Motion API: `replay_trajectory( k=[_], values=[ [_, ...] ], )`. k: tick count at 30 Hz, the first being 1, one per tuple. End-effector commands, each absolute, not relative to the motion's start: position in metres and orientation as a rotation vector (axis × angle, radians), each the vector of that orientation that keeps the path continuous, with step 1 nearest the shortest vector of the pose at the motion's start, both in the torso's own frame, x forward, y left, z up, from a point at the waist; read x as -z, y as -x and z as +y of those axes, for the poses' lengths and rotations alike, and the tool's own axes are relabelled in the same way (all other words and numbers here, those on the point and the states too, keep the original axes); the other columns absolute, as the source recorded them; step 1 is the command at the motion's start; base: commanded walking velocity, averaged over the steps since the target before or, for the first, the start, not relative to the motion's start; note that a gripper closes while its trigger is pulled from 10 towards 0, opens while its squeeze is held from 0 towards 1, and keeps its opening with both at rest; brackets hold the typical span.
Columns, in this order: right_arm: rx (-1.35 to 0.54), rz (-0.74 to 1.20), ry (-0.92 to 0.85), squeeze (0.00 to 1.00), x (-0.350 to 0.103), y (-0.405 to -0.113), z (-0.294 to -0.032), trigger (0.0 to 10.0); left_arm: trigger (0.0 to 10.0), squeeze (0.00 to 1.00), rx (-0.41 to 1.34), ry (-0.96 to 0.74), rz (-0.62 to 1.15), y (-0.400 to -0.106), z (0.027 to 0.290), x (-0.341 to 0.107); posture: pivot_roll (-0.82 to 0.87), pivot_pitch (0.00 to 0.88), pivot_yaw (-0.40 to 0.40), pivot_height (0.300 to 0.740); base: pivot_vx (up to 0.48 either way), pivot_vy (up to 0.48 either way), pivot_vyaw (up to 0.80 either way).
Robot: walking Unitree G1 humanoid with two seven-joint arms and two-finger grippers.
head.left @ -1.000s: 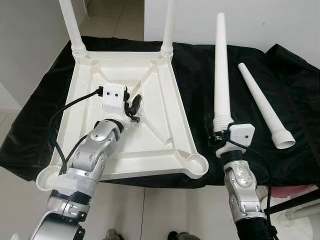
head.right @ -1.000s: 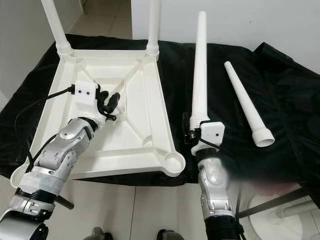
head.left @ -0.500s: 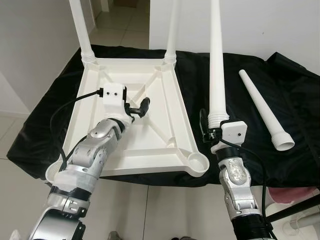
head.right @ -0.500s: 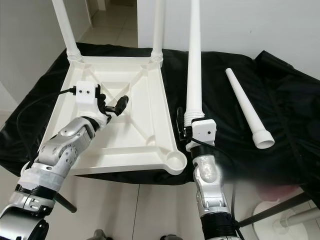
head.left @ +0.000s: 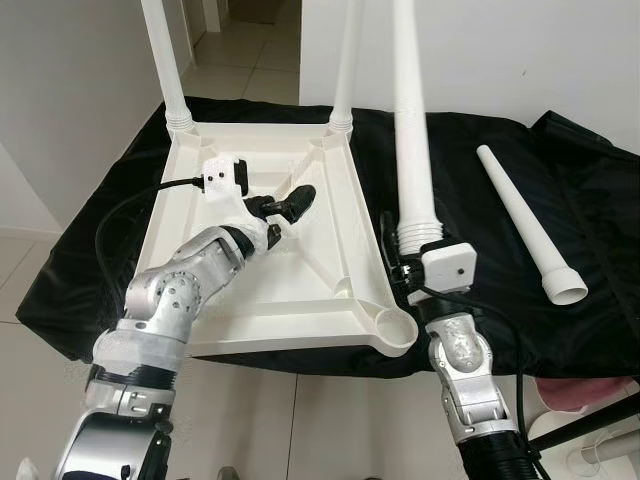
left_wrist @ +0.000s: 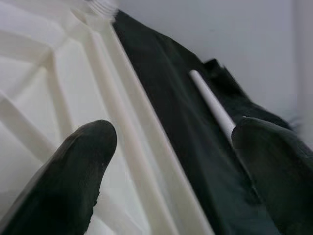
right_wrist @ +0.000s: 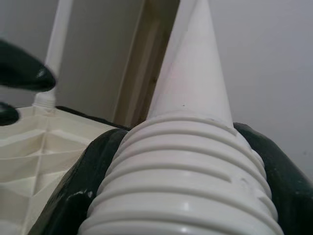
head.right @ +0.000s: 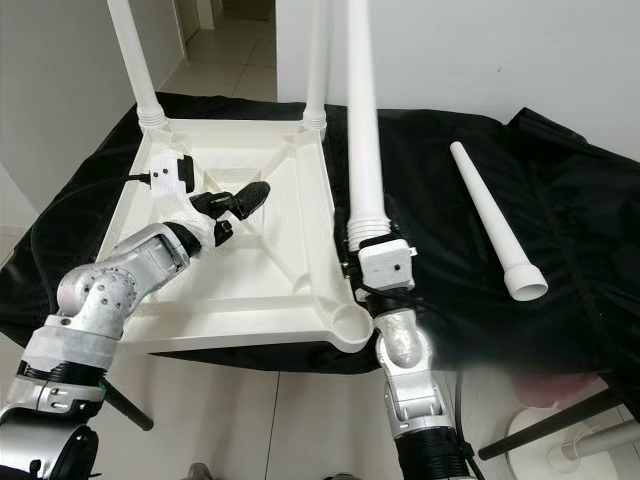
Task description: Building children table
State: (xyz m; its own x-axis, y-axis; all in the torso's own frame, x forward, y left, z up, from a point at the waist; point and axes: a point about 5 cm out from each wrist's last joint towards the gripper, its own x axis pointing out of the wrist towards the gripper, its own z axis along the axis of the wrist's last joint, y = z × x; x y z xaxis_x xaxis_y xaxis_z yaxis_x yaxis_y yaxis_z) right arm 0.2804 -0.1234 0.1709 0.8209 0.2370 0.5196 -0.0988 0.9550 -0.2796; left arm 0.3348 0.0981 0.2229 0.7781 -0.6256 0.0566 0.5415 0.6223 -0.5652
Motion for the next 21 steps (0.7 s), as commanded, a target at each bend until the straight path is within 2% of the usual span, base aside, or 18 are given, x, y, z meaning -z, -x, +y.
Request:
replay_trajectory(
  k=[1,12,21],
  values=[
    [-0.231,-0.618,0.284,0.00,-0.173,-0.277,-0.118,10.0,10.0,0.00,1.275,0.679,-0.024,-0.306,0.085,-0.250,-0.01,0.013,-0.005,0.740,0.000,0.000,0.00],
    [-0.350,-0.578,0.311,0.00,-0.166,-0.277,-0.106,10.0,10.0,0.00,1.412,0.777,0.019,-0.298,0.078,-0.265,-0.01,0.023,-0.014,0.740,0.000,0.000,0.00],
    [-0.456,-0.552,0.362,0.00,-0.156,-0.273,-0.090,10.0,10.0,0.00,1.413,0.819,0.054,-0.303,0.067,-0.270,-0.02,0.027,-0.010,0.740,0.000,0.000,0.00]
  ],
)
